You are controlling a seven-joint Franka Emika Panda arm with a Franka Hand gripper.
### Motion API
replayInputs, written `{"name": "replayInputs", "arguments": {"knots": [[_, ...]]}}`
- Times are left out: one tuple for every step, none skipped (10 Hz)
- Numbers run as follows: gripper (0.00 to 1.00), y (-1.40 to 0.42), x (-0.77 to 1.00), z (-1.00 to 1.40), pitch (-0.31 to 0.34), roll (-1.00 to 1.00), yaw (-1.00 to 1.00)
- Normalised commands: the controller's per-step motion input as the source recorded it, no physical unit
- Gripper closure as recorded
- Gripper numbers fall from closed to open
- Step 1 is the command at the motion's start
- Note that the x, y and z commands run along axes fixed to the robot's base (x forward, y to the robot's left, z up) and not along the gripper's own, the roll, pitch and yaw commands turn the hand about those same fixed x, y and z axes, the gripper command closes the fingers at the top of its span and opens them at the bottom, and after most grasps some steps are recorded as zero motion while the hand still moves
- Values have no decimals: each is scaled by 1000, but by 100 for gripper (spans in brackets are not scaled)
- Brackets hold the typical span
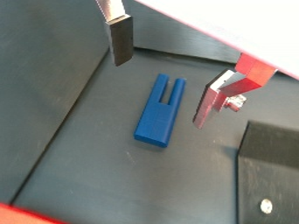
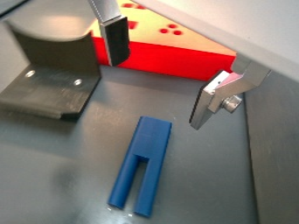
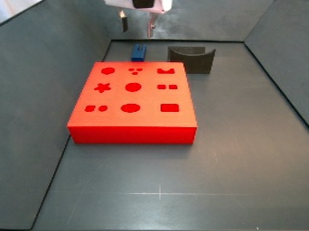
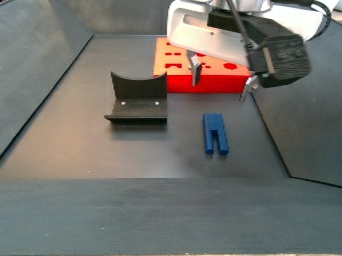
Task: Pick up the square-circle object. Move up. Rotate the square-circle object. Place the square-circle object on the fixture. Regrasp the square-circle object. Move to above the board. Insert the square-circle object.
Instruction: Rotate the square-circle object.
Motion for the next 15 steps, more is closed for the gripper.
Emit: {"name": "replayInputs", "arguments": {"knots": [[0,-3,33,-48,6,-4,1000],[0,-3,33,-47,7,-4,1000],[0,-3,33,-47,8,-5,1000],[0,-3,33,-47,10,-6,1000],[0,-3,33,-47,12,-8,1000],[0,-3,34,-47,12,-7,671],[0,-3,34,-47,12,-7,437],[0,-3,34,-46,11,-7,280],[0,0,0,-1000,0,0,0],[0,0,9,-1000,-14,0,-35],[0,-1,23,-1000,-39,-9,-32],[0,4,28,-1000,-46,-31,-20],[0,6,37,-1000,-53,-55,-11],[0,9,43,-977,-64,-80,-6],[0,8,41,-868,-73,-99,-3]]}}
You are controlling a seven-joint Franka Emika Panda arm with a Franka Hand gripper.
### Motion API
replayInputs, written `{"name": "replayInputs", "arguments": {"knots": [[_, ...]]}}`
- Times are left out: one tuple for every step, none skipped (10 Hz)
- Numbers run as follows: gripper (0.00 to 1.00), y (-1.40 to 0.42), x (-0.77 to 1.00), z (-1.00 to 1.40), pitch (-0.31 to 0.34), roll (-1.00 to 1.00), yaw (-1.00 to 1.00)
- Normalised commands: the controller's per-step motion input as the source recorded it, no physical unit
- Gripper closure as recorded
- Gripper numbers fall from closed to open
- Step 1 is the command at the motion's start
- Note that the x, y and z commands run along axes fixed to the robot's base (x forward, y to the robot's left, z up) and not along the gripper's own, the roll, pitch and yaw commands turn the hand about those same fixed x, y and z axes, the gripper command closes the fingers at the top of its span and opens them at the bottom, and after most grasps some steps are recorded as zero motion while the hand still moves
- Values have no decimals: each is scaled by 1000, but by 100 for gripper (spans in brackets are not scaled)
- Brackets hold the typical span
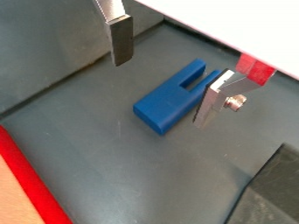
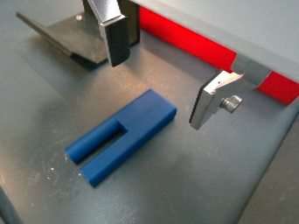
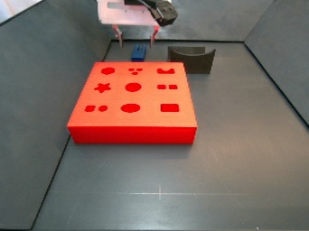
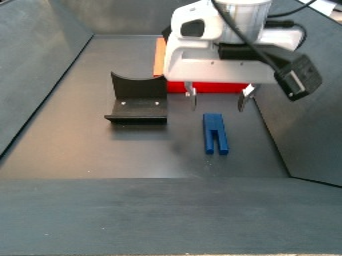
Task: Pick up the square-circle object. Move up. Rotate the square-circle object. Place the square-circle object on the fixture. Regrasp the square-circle object. Move to above the board. Insert the square-circle object.
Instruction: Rotate the square-circle object, then move up.
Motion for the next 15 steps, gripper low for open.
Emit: {"name": "replayInputs", "arguments": {"knots": [[0,11,38,-768,-84,-113,-2],[0,14,36,-643,-93,-130,-1],[0,13,35,-559,-101,-143,1],[0,17,33,-484,-112,-150,2],[0,19,29,-414,-119,-157,0],[0,23,29,-322,-119,-161,-7],[0,24,26,-255,-119,-156,-10],[0,19,31,-187,-120,-156,-8],[100,0,0,0,0,0,0],[100,0,0,833,0,0,0],[100,0,-5,825,4,0,0],[100,1,-30,708,33,14,-7],[100,4,-19,589,56,30,-12],[100,3,-14,416,85,56,-12],[100,3,-10,332,94,70,-12]]}}
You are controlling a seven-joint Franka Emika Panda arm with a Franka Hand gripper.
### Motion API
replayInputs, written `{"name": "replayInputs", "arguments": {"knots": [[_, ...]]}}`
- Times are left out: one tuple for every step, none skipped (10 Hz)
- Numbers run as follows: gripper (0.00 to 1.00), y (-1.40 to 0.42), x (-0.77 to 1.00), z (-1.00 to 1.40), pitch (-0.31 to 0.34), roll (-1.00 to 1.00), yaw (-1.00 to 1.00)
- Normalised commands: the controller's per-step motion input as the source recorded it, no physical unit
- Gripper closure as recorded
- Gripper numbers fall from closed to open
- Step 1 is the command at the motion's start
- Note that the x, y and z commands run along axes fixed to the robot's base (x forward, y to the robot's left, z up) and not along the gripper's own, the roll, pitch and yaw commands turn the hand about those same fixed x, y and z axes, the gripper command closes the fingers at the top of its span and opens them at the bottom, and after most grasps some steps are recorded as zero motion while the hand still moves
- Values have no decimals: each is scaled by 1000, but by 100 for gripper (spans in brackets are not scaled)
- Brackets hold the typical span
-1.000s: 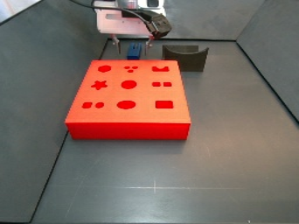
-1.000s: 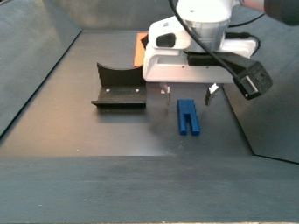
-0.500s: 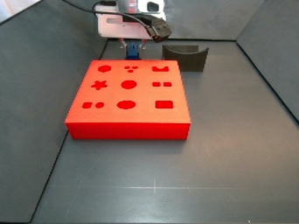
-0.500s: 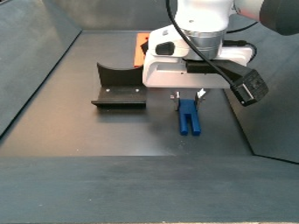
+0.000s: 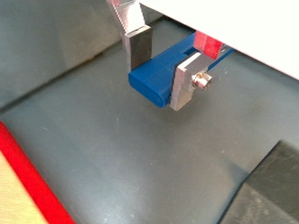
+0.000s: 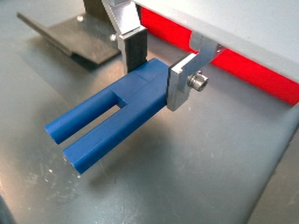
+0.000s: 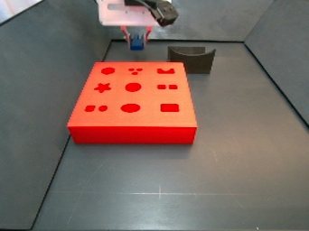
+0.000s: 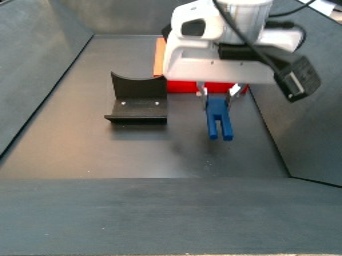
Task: Pick up the square-circle object. Move up. Rotate the square-circle object. Place the square-circle object on the fixture. Regrasp the square-circle object. Move to above the board. Insert the square-circle object.
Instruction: Move up, then place the square-circle object on the fixture.
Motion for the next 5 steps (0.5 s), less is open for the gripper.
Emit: {"name": "replayInputs", "arguments": {"knots": [[100,2,-11,168,105,98,-7],[100,0,0,1000,0,0,0],[100,-3,-1,1000,4,7,4],[100,1,-13,1000,29,23,1],[100,0,-17,1000,44,42,-6]]}}
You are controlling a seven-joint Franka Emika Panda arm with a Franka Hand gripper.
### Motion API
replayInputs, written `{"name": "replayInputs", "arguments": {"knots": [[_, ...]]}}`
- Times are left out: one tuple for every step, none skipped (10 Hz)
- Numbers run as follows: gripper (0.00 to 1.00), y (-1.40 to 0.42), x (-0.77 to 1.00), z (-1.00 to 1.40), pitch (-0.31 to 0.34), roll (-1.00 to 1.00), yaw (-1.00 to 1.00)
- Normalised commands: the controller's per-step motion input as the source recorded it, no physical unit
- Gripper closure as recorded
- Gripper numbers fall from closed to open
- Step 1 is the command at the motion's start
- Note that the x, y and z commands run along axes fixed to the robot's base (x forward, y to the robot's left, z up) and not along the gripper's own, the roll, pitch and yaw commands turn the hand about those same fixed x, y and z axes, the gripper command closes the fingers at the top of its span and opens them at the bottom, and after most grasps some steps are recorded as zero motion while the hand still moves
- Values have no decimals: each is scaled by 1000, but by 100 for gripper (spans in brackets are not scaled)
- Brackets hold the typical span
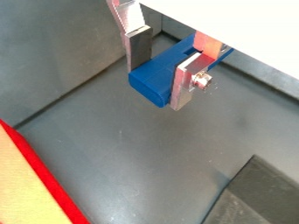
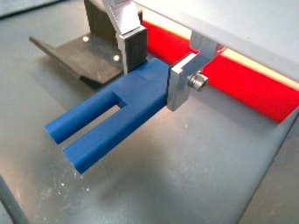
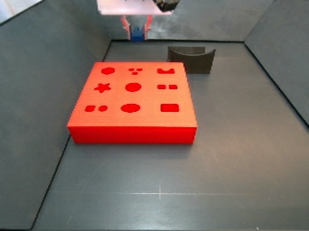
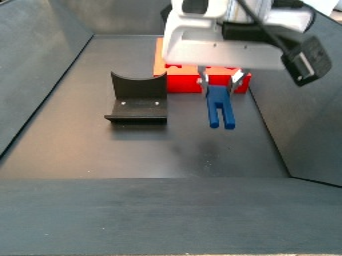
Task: Pick up the square-circle object. Move up. Rotate the square-circle object. Place the square-circle object on the fixture. Regrasp the square-circle object. Move to above the board. Insert the square-circle object.
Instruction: Place the square-circle object on the fixture.
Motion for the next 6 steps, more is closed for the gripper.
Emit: {"name": "replayInputs", "arguments": {"knots": [[100,2,-18,1000,61,60,-9],[100,2,-23,1000,78,85,-6],[100,2,-27,1000,88,101,2],[100,0,-31,1000,95,118,9],[100,-1,-33,1000,101,135,15],[100,-4,-36,1000,107,149,24]]}}
